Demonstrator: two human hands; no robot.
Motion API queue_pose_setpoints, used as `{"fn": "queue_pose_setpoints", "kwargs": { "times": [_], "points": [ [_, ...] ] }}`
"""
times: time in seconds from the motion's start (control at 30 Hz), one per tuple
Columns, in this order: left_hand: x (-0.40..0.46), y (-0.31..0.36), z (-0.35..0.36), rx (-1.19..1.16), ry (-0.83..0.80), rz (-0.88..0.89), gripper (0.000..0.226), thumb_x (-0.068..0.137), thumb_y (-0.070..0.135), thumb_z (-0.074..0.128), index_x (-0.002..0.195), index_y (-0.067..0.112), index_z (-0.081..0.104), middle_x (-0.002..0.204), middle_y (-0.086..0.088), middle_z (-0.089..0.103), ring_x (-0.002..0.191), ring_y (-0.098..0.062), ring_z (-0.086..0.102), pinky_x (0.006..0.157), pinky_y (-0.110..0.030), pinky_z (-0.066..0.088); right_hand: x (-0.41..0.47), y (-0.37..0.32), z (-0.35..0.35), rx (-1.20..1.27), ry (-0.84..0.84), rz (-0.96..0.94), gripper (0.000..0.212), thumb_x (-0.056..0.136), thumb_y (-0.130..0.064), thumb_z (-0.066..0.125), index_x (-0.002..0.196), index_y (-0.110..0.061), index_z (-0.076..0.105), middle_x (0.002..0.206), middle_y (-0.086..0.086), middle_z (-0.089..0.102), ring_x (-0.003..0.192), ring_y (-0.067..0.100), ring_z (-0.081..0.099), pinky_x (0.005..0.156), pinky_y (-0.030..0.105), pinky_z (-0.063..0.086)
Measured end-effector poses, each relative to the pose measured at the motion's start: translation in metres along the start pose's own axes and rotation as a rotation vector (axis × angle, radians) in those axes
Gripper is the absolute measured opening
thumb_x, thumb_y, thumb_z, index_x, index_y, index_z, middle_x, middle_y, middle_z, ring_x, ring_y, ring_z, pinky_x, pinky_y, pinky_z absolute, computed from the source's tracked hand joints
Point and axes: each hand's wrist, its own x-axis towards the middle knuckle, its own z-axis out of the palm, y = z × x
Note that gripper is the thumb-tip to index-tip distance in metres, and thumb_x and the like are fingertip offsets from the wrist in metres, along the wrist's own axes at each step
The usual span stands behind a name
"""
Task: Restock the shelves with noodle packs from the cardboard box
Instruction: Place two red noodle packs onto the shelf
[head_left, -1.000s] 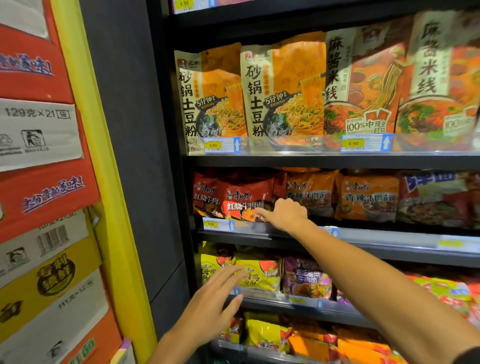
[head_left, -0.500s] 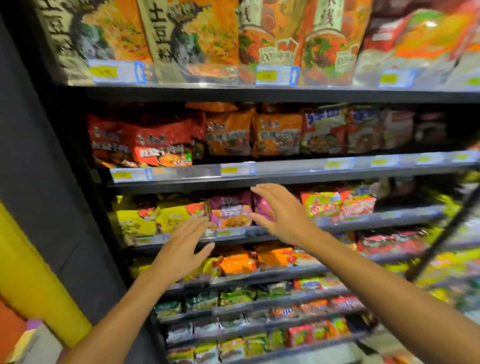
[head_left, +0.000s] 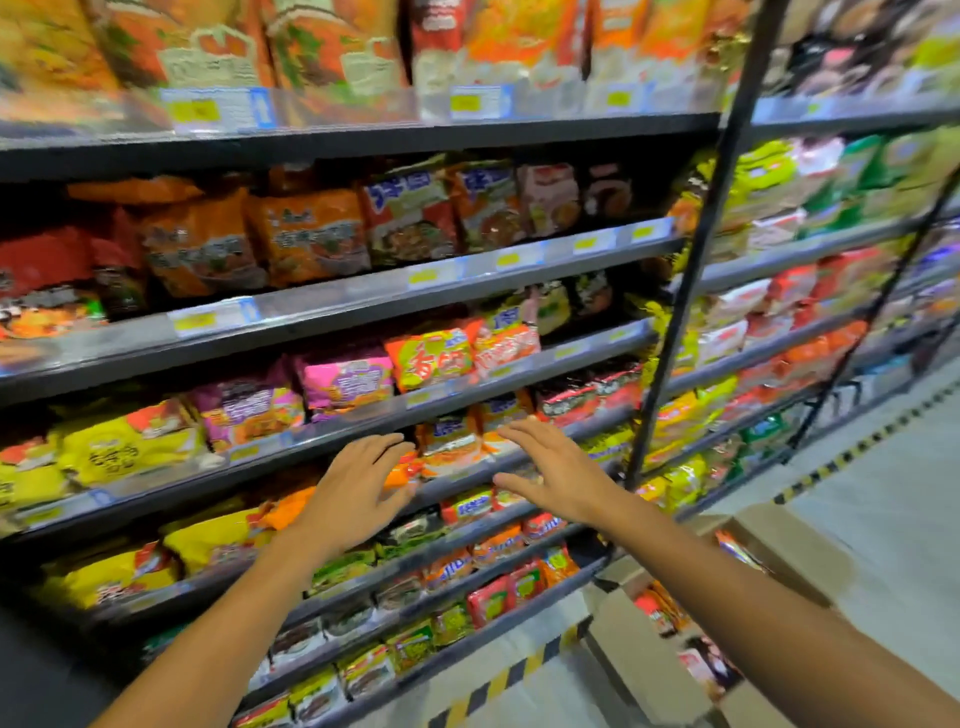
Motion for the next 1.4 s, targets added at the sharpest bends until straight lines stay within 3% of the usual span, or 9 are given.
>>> {"fn": "queue_pose_setpoints", "kwargs": {
  "times": [0.27, 0.4, 0.47, 0.6, 0.77, 0.9, 1.07, 1.2, 1.4],
  "points": [
    [0.074, 0.178, 0.076, -0.039, -0.091, 0.182, 0.074, 0.095, 0.069, 0.025, 0.139, 0.017, 0.054, 0.142, -0.005, 0.053, 0.132, -0.028, 0.048, 0.111, -0.045, 0.036, -0.145, 0.157, -0.074, -0.046, -0.004, 0.236, 0.088, 0.084, -0.083, 0.027, 0.146, -0.023, 0.044, 0.15, 0.0, 0.043, 0.141, 0.021, 0.033, 0.118, 0.042, 0.029],
    [0.11, 0.254, 0.116, -0.099, -0.174, 0.277, 0.06, 0.096, 0.061, 0.038, 0.133, 0.017, 0.057, 0.133, -0.009, 0.061, 0.122, -0.03, 0.058, 0.101, -0.047, 0.048, -0.212, 0.219, -0.106, -0.071, -0.021, 0.361, 0.074, 0.092, -0.066, 0.048, 0.15, -0.022, 0.039, 0.156, 0.0, 0.036, 0.146, 0.021, 0.026, 0.119, 0.035, 0.019],
    [0.123, 0.288, 0.131, -0.099, -0.19, 0.304, 0.059, 0.097, 0.062, 0.034, 0.129, 0.019, 0.057, 0.126, -0.009, 0.065, 0.117, -0.025, 0.056, 0.1, -0.039, 0.044, -0.243, 0.249, -0.117, -0.055, -0.04, 0.443, 0.081, 0.088, -0.076, 0.04, 0.152, -0.027, 0.035, 0.159, -0.005, 0.029, 0.148, 0.019, 0.021, 0.121, 0.038, 0.021],
    [0.151, 0.343, 0.157, -0.087, -0.297, 0.369, 0.09, 0.088, 0.079, 0.01, 0.145, 0.02, 0.047, 0.149, -0.003, 0.047, 0.138, -0.024, 0.041, 0.115, -0.042, 0.031, -0.286, 0.303, -0.123, -0.036, -0.068, 0.557, 0.099, 0.074, -0.094, 0.019, 0.152, -0.034, 0.029, 0.16, -0.007, 0.027, 0.148, 0.021, 0.023, 0.118, 0.045, 0.028],
    [0.201, 0.386, 0.206, -0.116, -0.394, 0.375, 0.095, 0.082, 0.082, 0.006, 0.152, 0.025, 0.034, 0.159, 0.002, 0.031, 0.148, -0.022, 0.025, 0.12, -0.041, 0.022, -0.304, 0.356, -0.119, -0.016, -0.076, 0.622, 0.092, 0.08, -0.088, 0.026, 0.151, -0.028, 0.036, 0.157, -0.003, 0.034, 0.145, 0.019, 0.028, 0.118, 0.041, 0.028],
    [0.247, 0.412, 0.251, -0.134, -0.449, 0.366, 0.07, 0.097, 0.065, 0.032, 0.152, 0.022, 0.034, 0.157, 0.003, 0.032, 0.146, -0.02, 0.026, 0.119, -0.037, 0.021, -0.304, 0.413, -0.112, -0.018, -0.122, 0.65, 0.081, 0.086, -0.081, 0.034, 0.15, -0.03, 0.036, 0.155, -0.004, 0.036, 0.142, 0.017, 0.031, 0.115, 0.04, 0.032],
    [0.316, 0.432, 0.316, -0.189, -0.553, 0.317, 0.064, 0.1, 0.054, 0.041, 0.153, 0.018, 0.032, 0.158, -0.001, 0.032, 0.144, -0.022, 0.029, 0.116, -0.036, 0.025, -0.293, 0.485, -0.109, -0.001, -0.214, 0.709, 0.097, 0.078, -0.09, 0.023, 0.15, -0.026, 0.037, 0.155, -0.001, 0.037, 0.143, 0.021, 0.03, 0.116, 0.04, 0.03],
    [0.361, 0.443, 0.354, -0.22, -0.623, 0.23, 0.063, 0.102, 0.049, 0.041, 0.154, 0.015, 0.03, 0.16, -0.005, 0.029, 0.145, -0.024, 0.027, 0.116, -0.036, 0.023, -0.266, 0.54, -0.107, 0.028, -0.283, 0.718, 0.083, 0.086, -0.076, 0.039, 0.15, -0.024, 0.038, 0.154, 0.0, 0.038, 0.141, 0.02, 0.031, 0.115, 0.035, 0.03],
    [0.392, 0.447, 0.392, -0.249, -0.659, 0.106, 0.061, 0.105, 0.041, 0.041, 0.155, 0.011, 0.026, 0.163, -0.008, 0.022, 0.149, -0.024, 0.023, 0.117, -0.031, 0.019, -0.221, 0.606, -0.076, 0.088, -0.424, 0.666, 0.097, 0.08, -0.087, 0.029, 0.15, -0.02, 0.038, 0.153, 0.006, 0.04, 0.141, 0.027, 0.035, 0.114, 0.042, 0.033]
  ]
}}
